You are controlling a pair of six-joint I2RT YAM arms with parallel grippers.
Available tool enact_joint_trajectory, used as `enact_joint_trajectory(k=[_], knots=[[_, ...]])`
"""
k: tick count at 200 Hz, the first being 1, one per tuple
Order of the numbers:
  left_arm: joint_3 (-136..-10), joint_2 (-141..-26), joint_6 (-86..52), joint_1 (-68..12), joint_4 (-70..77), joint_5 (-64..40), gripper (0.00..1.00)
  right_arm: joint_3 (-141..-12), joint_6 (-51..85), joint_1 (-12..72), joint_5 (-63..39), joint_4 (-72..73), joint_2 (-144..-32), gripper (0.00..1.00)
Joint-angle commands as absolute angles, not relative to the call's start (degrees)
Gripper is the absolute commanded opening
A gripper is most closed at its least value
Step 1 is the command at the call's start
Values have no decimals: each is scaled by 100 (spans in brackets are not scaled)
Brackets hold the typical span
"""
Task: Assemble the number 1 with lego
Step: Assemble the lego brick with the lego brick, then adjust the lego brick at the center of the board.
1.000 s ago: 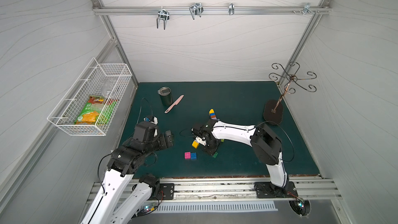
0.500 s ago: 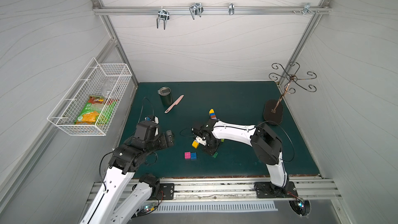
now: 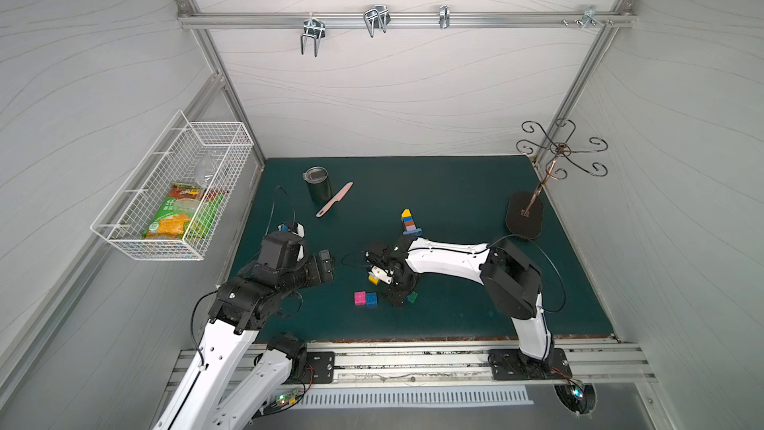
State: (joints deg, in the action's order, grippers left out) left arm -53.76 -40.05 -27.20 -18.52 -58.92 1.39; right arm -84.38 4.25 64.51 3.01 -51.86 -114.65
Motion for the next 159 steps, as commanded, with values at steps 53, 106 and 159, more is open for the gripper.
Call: enact_joint_trajectory(k=[53,106,159], knots=[[-5442,-3955,-2672,-1837,-5634,96,100,-7048,3658,6271,924,-4698,-9349,56],[-5441,-3947,-2681,-1837,-5634,103,100,-4619,6159,6117,108,-2694,-7762,24],[-5442,-3981,-2689,-1837,-5643,125,100,-4058,6757,6466,226,-1892,-7592,0]])
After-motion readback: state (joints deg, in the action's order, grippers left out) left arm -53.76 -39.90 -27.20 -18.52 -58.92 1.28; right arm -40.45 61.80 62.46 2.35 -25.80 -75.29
